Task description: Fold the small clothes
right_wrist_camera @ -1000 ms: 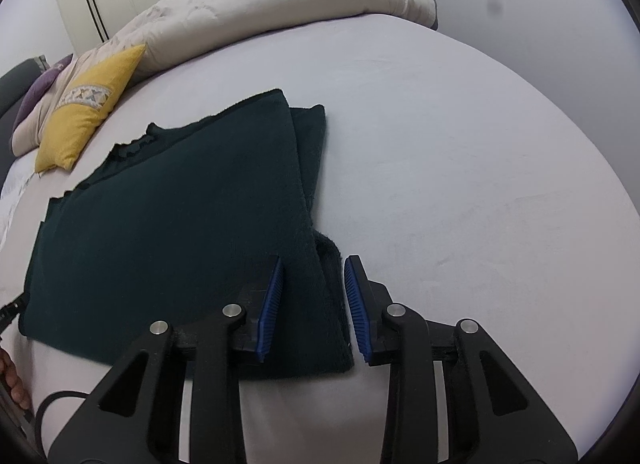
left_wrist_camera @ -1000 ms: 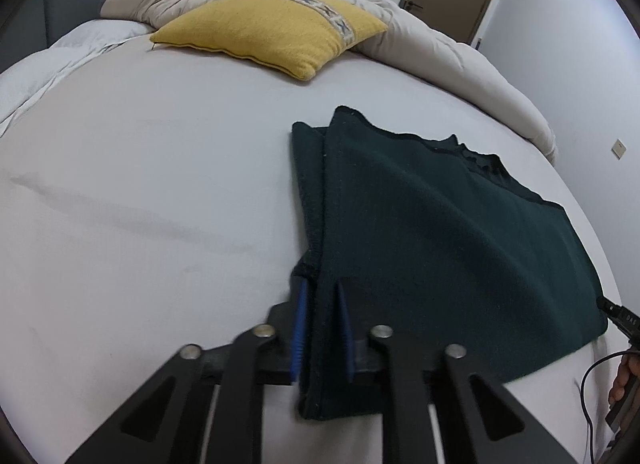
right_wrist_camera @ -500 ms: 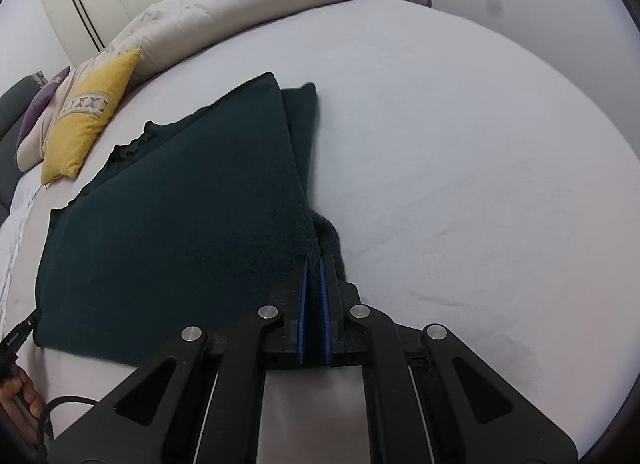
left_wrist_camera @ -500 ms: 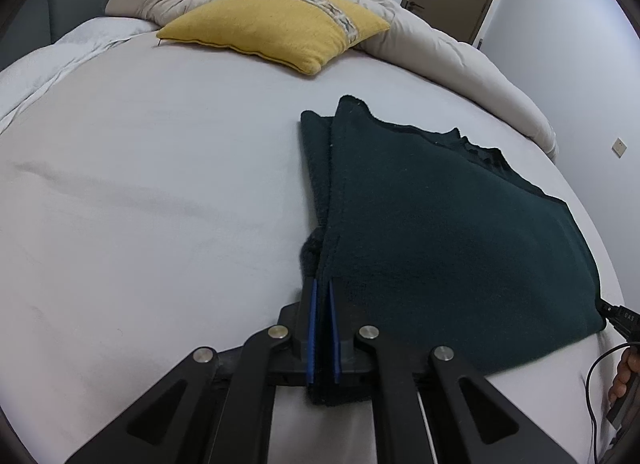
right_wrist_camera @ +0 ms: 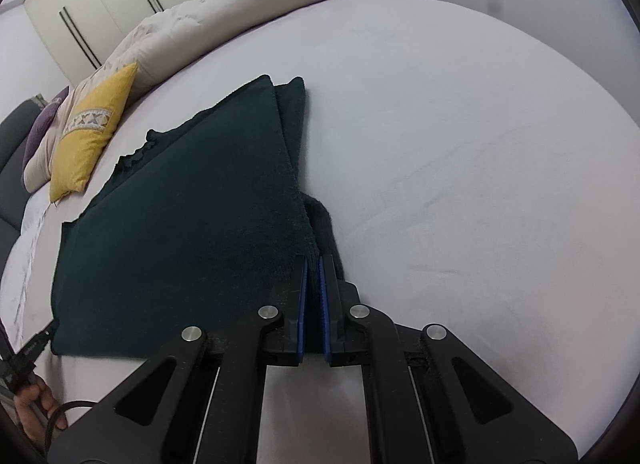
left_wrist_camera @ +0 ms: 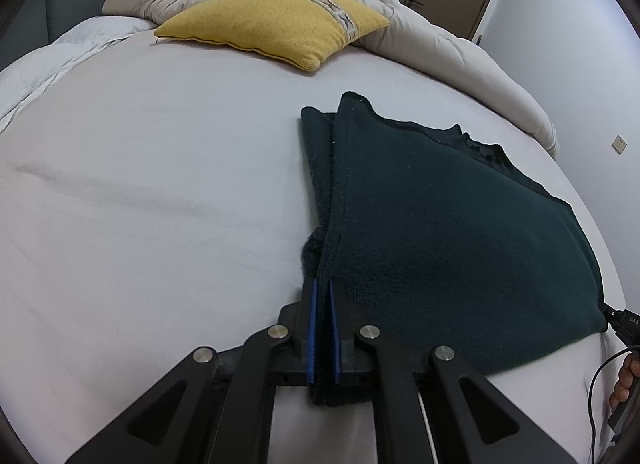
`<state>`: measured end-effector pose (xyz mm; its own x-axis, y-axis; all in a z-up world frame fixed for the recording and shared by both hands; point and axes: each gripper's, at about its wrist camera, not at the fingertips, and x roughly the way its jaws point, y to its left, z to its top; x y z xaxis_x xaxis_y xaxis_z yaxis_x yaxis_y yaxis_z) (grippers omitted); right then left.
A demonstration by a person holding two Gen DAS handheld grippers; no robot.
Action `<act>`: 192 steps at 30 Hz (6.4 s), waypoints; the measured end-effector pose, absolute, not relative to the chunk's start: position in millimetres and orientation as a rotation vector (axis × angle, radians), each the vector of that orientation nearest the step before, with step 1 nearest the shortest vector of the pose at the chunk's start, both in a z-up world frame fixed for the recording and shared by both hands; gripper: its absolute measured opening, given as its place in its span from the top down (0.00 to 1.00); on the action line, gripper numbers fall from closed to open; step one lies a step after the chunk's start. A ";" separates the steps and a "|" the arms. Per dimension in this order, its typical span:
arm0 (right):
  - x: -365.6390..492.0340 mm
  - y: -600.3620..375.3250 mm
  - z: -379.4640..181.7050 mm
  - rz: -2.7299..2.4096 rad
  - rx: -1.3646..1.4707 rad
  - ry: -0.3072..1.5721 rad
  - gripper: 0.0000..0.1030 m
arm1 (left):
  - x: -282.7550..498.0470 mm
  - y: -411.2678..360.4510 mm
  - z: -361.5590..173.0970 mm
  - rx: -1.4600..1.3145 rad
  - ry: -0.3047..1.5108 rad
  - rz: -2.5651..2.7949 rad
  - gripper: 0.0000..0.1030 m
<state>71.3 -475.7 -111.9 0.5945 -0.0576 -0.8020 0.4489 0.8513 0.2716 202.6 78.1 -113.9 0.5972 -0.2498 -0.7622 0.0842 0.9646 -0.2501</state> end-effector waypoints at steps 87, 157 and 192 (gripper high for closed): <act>90.5 -555.4 -130.5 -0.252 0.881 0.674 0.46 | 241.1 -38.1 -108.9 0.026 0.900 -0.325 0.45; 179.1 -345.9 -74.9 0.075 0.355 0.876 0.36 | 296.5 -91.1 -97.9 -0.476 1.135 -0.539 0.63; 238.7 -155.7 -96.9 0.158 -0.138 0.890 0.36 | 308.1 94.5 -104.9 -0.541 1.056 -0.407 0.85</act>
<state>238.7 -155.7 -96.9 0.6195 0.0797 -0.7809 -0.1940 0.9795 -0.0539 308.1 94.5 -104.9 0.4395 -0.5586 -0.7034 0.0586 0.7992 -0.5982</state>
